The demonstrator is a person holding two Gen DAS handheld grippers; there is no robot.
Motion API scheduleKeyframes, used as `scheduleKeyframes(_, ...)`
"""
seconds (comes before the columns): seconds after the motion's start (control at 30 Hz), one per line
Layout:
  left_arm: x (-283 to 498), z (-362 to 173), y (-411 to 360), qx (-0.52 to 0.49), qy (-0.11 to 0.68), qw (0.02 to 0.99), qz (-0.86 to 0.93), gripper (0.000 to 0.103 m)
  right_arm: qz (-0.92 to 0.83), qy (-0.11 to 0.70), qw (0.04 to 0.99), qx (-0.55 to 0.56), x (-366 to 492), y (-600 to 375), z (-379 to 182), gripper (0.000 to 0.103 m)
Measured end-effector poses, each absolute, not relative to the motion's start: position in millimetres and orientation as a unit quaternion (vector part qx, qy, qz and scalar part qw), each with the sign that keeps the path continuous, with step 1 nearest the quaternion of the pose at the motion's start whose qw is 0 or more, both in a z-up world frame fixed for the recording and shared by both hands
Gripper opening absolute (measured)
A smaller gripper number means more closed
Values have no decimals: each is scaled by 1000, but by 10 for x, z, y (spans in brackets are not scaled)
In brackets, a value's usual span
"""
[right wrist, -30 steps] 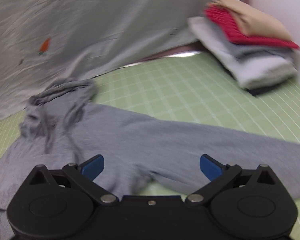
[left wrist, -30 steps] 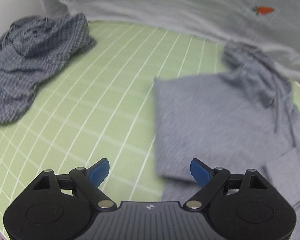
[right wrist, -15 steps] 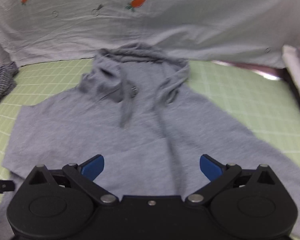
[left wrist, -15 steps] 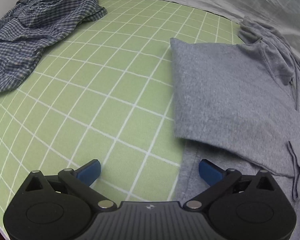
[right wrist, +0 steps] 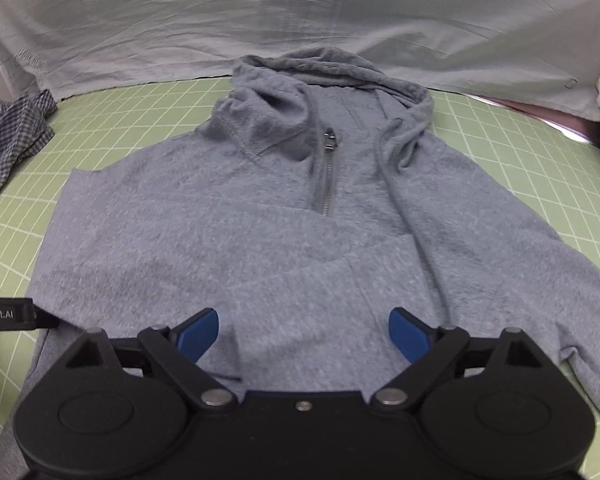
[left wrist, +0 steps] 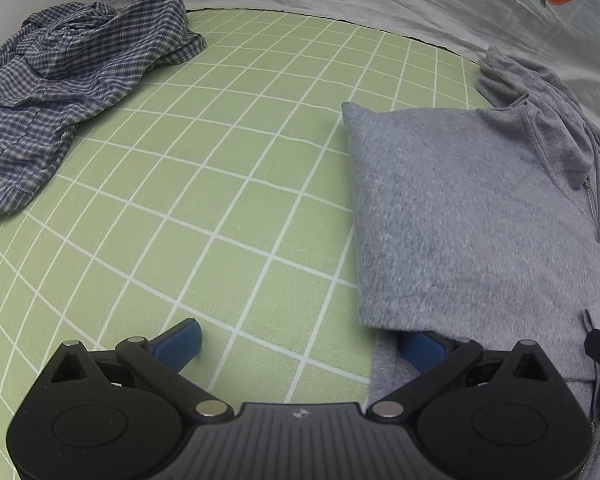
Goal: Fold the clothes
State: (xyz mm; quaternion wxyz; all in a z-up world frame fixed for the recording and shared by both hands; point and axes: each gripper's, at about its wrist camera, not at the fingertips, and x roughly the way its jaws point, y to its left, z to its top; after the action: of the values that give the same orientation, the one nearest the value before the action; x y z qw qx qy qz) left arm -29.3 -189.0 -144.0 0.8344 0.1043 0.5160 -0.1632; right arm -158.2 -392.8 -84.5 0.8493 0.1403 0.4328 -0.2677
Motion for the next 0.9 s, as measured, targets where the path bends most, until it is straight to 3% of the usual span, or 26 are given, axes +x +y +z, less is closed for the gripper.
scheduleKeyframes(0.13, -304, -1446, -1887, 107, 508, 838, -169, 103, -270, 446, 845, 122, -1539, -3886, -886, 79)
scheduleKeyframes(0.2, -312, -1449, -1886, 108, 503, 840, -173, 103, -272, 447, 845, 112, -1545, -3887, -881, 64)
scheduleKeyframes(0.27, -320, -1452, -1885, 108, 501, 841, -174, 103, -260, 441, 851, 120, -1575, -3919, -848, 34)
scheduleKeyframes(0.33, -328, -1454, -1882, 108, 499, 842, -174, 103, -248, 431, 859, 122, -1610, -3941, -800, 10)
scheduleKeyframes(0.63, -340, -1456, -1870, 108, 494, 844, -176, 103, -313, 309, 879, 182, -2098, -4606, -177, 5)
scheduleKeyframes(0.9, -317, -1447, -1877, 109, 500, 841, -176, 103, -485, 196, 810, 263, -3092, -5652, 28, 5)
